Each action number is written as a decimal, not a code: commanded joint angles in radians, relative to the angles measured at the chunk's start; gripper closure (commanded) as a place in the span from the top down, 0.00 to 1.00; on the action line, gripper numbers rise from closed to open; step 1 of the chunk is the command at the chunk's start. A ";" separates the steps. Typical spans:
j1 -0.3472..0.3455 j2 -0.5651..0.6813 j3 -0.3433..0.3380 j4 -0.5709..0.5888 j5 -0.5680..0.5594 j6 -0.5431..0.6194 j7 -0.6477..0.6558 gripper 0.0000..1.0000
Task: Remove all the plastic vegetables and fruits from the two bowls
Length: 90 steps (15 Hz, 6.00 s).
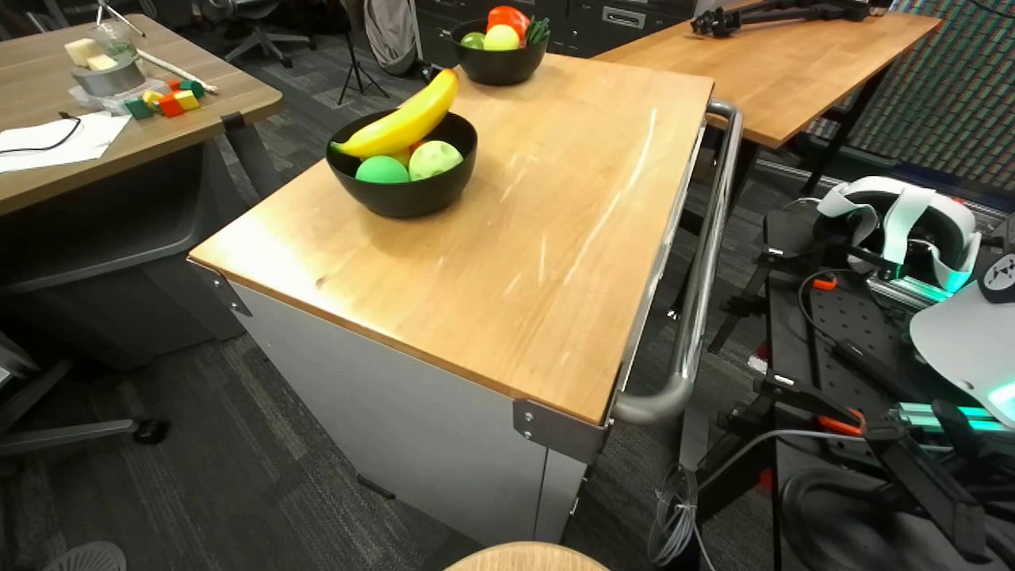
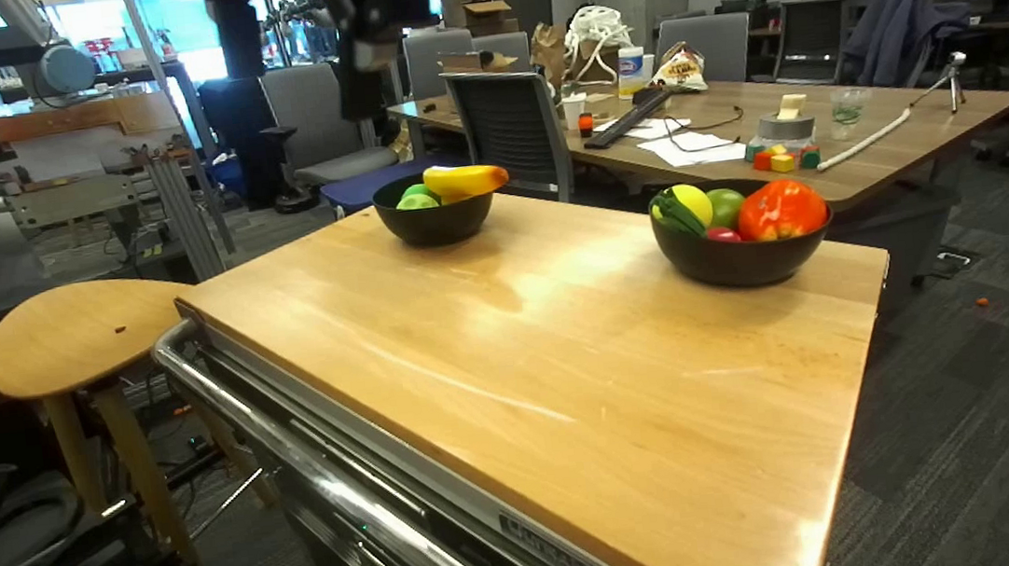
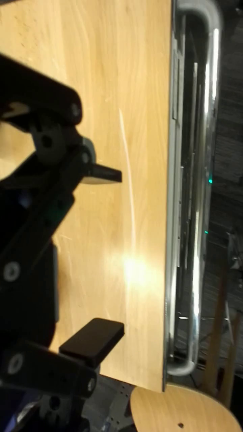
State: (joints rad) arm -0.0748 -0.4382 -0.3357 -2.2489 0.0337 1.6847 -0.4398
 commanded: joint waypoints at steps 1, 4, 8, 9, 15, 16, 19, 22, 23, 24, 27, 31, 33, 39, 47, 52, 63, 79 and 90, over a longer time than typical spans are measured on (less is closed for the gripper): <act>-0.005 0.048 0.049 0.110 0.056 0.134 0.070 1.00; 0.022 0.158 0.110 0.201 0.081 0.354 0.136 1.00; 0.010 0.146 0.129 0.170 0.069 0.344 0.129 1.00; 0.010 0.158 0.129 0.177 0.069 0.345 0.130 1.00; 0.007 0.322 0.131 0.345 0.077 0.308 0.173 1.00; 0.002 0.381 0.125 0.405 0.096 0.298 0.187 1.00; -0.026 0.529 0.125 0.552 0.128 0.274 0.238 1.00; -0.068 0.681 0.134 0.673 0.135 0.287 0.283 1.00; -0.080 0.713 0.141 0.687 0.159 0.331 0.299 1.00; -0.090 0.735 0.154 0.713 0.180 0.315 0.304 1.00; -0.101 0.723 0.165 0.663 0.148 0.331 0.286 1.00; -0.091 0.747 0.156 0.655 0.094 0.336 0.334 1.00; -0.097 0.781 0.149 0.657 0.064 0.302 0.371 1.00; -0.133 0.875 0.159 0.670 0.076 0.298 0.398 0.99; -0.138 0.905 0.165 0.679 0.071 0.318 0.401 0.28; -0.140 0.914 0.153 0.704 0.049 0.307 0.421 0.44; -0.165 0.982 0.161 0.796 0.058 0.287 0.445 0.67; -0.173 0.946 0.153 0.785 0.041 0.303 0.434 0.02; -0.137 0.691 0.198 0.584 0.056 0.378 0.329 0.01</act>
State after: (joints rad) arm -0.2245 0.3240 -0.1648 -1.5774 0.0787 2.0392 -0.0688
